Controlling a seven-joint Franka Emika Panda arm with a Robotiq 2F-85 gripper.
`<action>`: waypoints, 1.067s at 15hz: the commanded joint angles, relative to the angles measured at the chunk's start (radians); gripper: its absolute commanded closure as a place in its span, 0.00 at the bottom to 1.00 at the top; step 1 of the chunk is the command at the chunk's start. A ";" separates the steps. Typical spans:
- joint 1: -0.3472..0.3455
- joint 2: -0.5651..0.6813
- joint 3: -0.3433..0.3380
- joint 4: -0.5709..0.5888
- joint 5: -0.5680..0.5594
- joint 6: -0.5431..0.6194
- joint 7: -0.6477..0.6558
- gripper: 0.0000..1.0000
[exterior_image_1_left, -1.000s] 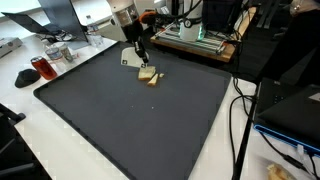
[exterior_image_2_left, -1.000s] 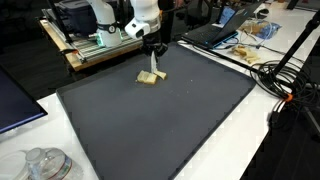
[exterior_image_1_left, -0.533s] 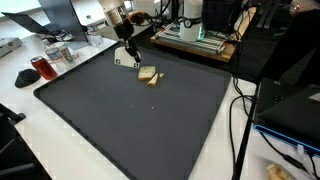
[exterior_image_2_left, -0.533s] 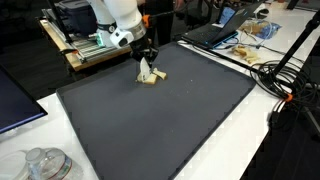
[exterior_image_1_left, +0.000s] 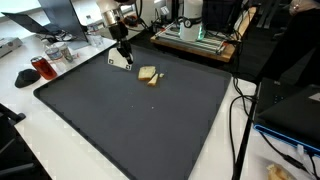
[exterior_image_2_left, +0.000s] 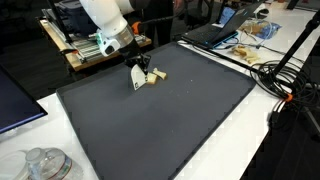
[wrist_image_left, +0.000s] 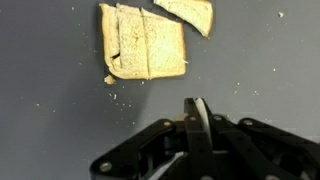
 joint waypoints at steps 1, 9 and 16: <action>0.009 -0.052 0.007 -0.070 0.082 0.114 -0.070 0.99; 0.039 -0.176 0.039 -0.227 0.088 0.287 -0.087 0.99; 0.105 -0.278 0.054 -0.356 -0.030 0.375 0.066 0.99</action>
